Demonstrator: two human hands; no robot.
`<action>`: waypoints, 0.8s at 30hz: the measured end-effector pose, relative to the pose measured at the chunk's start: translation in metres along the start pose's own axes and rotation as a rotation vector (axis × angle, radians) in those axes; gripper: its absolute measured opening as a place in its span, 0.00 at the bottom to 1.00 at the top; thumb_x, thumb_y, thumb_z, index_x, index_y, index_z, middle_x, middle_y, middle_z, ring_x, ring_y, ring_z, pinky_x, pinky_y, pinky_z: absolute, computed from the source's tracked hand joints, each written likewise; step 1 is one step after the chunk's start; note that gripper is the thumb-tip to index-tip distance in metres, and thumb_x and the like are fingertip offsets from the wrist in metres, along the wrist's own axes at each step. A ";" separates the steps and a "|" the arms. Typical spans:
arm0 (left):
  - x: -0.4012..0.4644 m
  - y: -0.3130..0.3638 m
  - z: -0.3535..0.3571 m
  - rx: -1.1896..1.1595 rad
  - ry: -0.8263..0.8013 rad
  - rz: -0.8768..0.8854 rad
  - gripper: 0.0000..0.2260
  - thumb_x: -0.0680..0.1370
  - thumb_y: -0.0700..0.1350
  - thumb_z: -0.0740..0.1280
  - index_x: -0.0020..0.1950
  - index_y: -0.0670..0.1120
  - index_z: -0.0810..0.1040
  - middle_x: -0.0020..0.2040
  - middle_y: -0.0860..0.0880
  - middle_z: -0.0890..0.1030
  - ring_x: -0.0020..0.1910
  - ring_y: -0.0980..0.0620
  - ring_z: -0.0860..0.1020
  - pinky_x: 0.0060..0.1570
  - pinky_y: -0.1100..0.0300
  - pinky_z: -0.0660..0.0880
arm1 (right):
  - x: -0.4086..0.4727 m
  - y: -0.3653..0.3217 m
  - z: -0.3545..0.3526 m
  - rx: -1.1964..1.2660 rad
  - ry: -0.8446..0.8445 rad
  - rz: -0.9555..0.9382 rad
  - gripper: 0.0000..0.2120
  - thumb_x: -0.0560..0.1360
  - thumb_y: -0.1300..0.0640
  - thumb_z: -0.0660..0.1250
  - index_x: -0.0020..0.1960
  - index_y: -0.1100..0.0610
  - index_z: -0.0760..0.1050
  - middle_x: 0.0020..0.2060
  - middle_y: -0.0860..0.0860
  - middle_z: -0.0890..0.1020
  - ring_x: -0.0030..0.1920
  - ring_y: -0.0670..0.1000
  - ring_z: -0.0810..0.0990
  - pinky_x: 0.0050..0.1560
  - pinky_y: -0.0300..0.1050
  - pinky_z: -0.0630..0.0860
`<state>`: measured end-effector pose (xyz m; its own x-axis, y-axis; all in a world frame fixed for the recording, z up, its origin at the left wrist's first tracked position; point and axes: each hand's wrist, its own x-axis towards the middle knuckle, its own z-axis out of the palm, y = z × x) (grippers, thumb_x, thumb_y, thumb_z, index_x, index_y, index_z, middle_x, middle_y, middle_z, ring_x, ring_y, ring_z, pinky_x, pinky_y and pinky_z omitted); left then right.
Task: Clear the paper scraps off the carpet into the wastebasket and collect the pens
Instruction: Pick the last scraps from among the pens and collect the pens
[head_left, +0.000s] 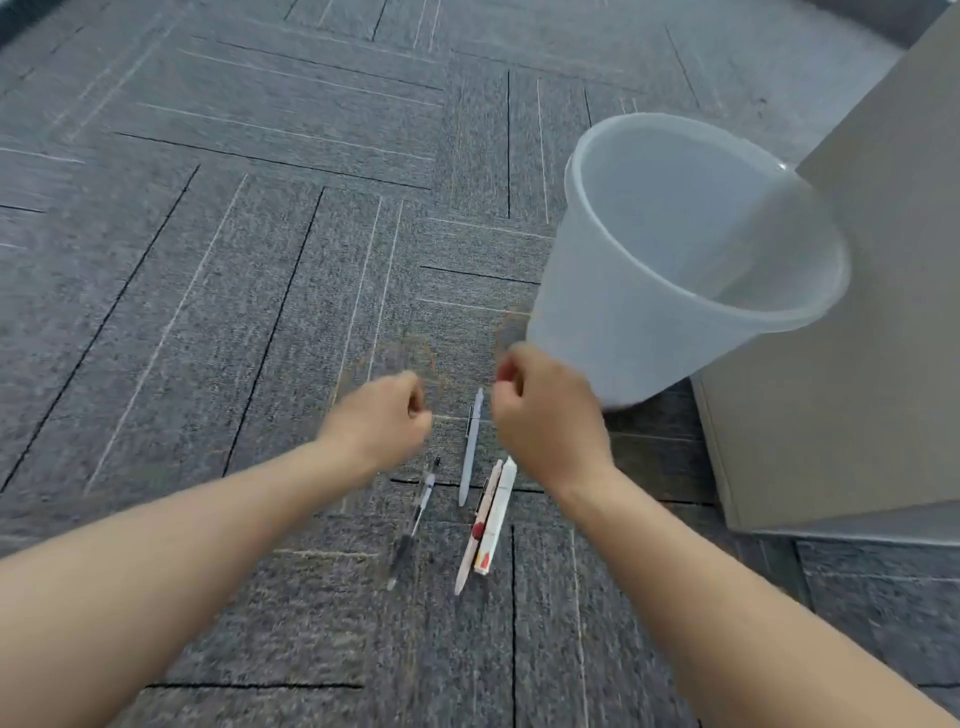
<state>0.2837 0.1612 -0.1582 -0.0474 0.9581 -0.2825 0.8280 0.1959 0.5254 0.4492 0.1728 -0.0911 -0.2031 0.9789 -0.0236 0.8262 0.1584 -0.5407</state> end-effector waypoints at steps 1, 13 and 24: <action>-0.014 -0.012 0.014 0.064 -0.063 -0.028 0.06 0.76 0.52 0.62 0.44 0.50 0.71 0.41 0.51 0.77 0.37 0.54 0.76 0.38 0.54 0.77 | -0.011 0.015 0.019 -0.090 -0.111 0.120 0.06 0.75 0.56 0.58 0.47 0.55 0.73 0.41 0.54 0.83 0.41 0.57 0.79 0.40 0.51 0.77; -0.041 -0.013 0.060 0.177 -0.020 -0.146 0.06 0.78 0.46 0.59 0.48 0.45 0.64 0.40 0.48 0.74 0.35 0.48 0.73 0.31 0.56 0.65 | -0.051 0.052 0.094 -0.317 -0.286 0.544 0.17 0.74 0.43 0.62 0.53 0.57 0.73 0.44 0.52 0.81 0.44 0.57 0.80 0.38 0.46 0.69; 0.029 0.036 0.086 -0.002 -0.083 -0.241 0.17 0.76 0.53 0.67 0.55 0.42 0.69 0.50 0.43 0.79 0.49 0.40 0.78 0.40 0.53 0.72 | -0.032 0.077 0.063 -0.071 -0.147 0.580 0.11 0.75 0.50 0.60 0.49 0.58 0.74 0.42 0.54 0.79 0.42 0.58 0.78 0.38 0.47 0.69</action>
<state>0.3604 0.1778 -0.2160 -0.1977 0.8632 -0.4645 0.7974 0.4173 0.4360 0.4861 0.1459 -0.1854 0.2243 0.8809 -0.4168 0.8561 -0.3825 -0.3476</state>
